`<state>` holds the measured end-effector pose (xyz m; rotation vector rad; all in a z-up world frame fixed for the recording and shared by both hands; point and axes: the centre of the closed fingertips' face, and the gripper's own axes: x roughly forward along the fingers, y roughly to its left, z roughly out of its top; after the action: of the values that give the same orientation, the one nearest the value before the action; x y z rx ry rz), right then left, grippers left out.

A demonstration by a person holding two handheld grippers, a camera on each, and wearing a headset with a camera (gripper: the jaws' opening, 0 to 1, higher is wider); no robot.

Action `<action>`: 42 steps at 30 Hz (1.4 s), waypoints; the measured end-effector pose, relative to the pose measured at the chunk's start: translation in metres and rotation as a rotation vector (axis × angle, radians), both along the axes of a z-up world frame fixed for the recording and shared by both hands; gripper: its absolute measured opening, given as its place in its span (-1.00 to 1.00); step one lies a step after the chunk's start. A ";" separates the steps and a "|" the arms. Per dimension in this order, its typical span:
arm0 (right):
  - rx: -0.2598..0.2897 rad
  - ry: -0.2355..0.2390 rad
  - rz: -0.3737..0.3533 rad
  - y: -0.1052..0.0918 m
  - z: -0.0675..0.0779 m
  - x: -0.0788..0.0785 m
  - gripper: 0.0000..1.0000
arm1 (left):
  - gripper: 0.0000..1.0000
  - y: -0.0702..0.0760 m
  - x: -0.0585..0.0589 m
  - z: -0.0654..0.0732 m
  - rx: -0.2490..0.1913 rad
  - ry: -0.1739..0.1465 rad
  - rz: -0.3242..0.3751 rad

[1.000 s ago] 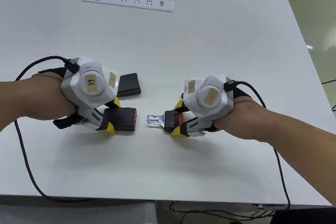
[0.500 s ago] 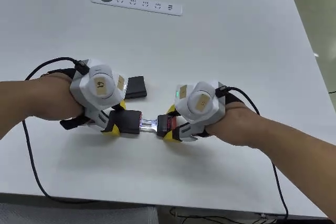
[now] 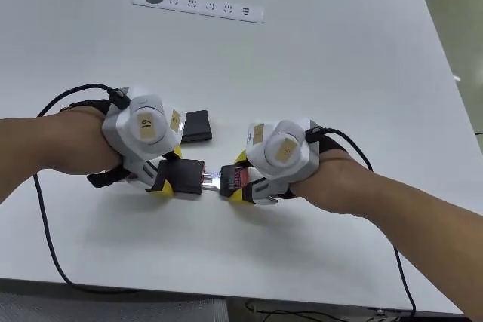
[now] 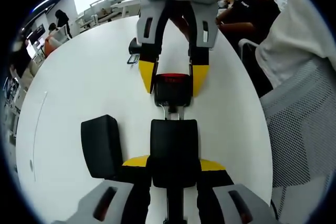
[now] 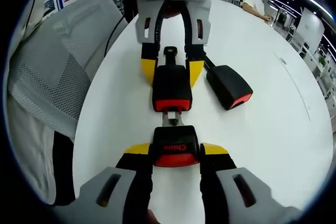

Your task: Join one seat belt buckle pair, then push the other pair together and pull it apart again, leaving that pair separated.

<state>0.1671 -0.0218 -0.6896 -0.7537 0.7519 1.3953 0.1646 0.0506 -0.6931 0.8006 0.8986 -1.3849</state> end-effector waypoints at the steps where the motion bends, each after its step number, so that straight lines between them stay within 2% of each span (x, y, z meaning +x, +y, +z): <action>1: -0.002 -0.001 0.000 0.001 -0.001 0.001 -0.35 | -0.32 0.000 0.000 0.000 -0.001 0.000 0.001; 10: -0.001 -0.006 -0.011 0.003 0.000 0.000 -0.37 | -0.33 -0.001 0.000 0.000 0.010 -0.003 0.001; 16: -0.002 -0.010 -0.013 0.005 -0.002 0.001 -0.38 | -0.34 -0.001 0.000 0.000 -0.005 -0.002 -0.001; 20: -0.004 0.005 -0.026 0.008 -0.002 0.001 -0.38 | -0.35 -0.001 0.001 0.000 -0.002 -0.005 -0.004; 33: 0.005 -0.010 -0.025 0.021 -0.003 -0.002 -0.38 | -0.35 -0.002 0.000 0.000 -0.034 -0.015 0.016; 34: -0.009 -0.009 -0.038 0.020 -0.002 -0.002 -0.39 | -0.35 0.001 -0.001 0.000 -0.017 -0.017 0.018; 35: -0.011 -0.025 -0.020 0.018 0.003 -0.004 -0.39 | -0.35 -0.002 -0.001 0.000 -0.032 -0.016 0.021; 36: -0.004 -0.020 -0.025 0.016 0.007 -0.005 -0.39 | -0.35 -0.001 -0.001 0.000 -0.032 -0.016 0.025; 42: -0.008 -0.016 -0.002 0.022 -0.001 -0.004 -0.38 | -0.35 -0.001 0.000 0.000 -0.037 -0.018 0.020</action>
<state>0.1632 -0.0002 -0.6902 -0.7694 0.7465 1.3839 0.1642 0.0495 -0.6927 0.7727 0.8630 -1.3712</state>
